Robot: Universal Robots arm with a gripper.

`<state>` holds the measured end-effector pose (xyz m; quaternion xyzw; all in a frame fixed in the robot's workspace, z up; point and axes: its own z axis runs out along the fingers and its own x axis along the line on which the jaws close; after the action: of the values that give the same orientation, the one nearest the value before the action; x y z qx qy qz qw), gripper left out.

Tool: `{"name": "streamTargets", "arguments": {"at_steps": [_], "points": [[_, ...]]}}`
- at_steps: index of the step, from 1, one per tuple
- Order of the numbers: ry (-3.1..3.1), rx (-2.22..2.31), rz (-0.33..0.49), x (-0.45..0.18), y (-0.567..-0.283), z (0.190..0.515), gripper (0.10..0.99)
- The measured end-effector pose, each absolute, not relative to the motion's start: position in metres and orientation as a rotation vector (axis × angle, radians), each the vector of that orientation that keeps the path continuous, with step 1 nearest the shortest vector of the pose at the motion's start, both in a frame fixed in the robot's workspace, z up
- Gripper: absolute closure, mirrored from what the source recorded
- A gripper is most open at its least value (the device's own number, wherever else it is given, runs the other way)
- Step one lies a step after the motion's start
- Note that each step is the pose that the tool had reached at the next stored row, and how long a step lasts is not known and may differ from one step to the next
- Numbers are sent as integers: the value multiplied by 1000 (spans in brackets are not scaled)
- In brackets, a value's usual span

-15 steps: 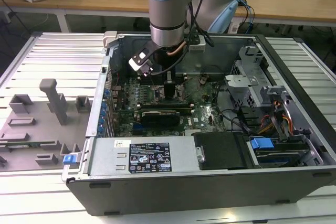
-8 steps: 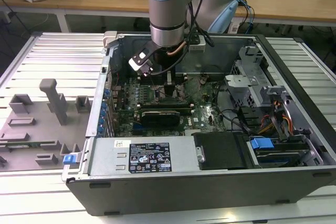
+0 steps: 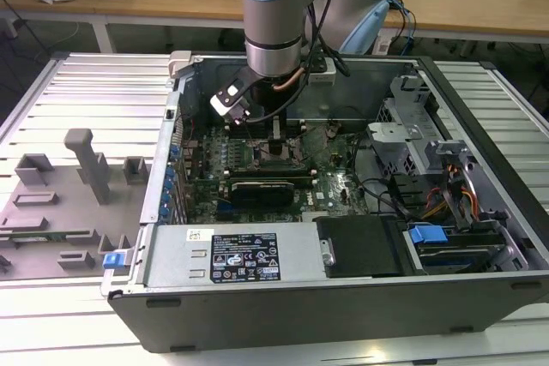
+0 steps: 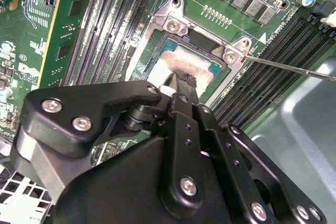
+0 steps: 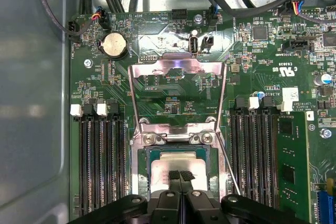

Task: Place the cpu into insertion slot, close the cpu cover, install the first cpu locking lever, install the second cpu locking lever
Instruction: 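Place the cpu into insertion slot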

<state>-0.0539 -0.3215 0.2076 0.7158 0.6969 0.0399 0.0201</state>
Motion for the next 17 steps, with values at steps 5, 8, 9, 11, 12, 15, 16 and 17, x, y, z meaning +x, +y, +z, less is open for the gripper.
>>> {"name": "streamTargets", "arguments": {"at_steps": [5,8,9,11,12,15,16,17], "points": [[2162,2220,123,-54,-322,205,980],[2162,2220,123,-54,-322,204,980],[2162,2220,124,-54,-322,204,980],[2162,2220,124,-54,-321,204,980],[2162,2221,126,-54,-321,205,980],[2161,2219,122,-54,-321,213,980],[2160,2218,119,-54,-321,216,980],[2159,2217,116,-54,-321,219,980]]}}
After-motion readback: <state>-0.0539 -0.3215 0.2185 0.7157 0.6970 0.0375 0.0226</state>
